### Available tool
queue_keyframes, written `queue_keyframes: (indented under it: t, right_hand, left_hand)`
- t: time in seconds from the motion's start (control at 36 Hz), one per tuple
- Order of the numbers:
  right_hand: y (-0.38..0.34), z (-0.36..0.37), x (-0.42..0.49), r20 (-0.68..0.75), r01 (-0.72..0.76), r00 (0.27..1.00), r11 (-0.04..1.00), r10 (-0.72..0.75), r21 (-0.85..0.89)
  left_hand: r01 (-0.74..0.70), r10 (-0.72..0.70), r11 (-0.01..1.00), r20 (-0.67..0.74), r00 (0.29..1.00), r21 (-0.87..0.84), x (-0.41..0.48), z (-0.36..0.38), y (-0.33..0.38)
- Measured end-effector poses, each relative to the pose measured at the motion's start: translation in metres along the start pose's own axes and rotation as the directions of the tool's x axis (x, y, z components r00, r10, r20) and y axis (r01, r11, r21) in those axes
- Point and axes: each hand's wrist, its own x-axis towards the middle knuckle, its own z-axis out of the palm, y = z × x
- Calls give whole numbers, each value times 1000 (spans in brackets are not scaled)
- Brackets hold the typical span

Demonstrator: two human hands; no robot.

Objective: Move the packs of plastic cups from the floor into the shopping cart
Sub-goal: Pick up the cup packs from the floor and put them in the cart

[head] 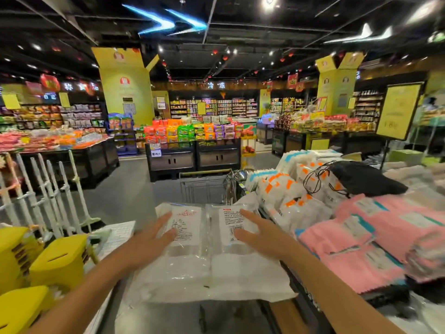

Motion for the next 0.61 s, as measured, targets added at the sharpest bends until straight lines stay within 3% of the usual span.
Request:
queue_keyframes:
  t: [0.31, 0.61]
  right_hand:
    - [32, -37, 81, -46, -45, 998, 999, 45, 18]
    - [12, -68, 224, -110, -65, 992, 998, 65, 0]
  left_hand:
    - [-9, 9, 1000, 39, 999, 21, 104, 14, 38]
    - [-109, 109, 994, 24, 994, 3, 261, -23, 37]
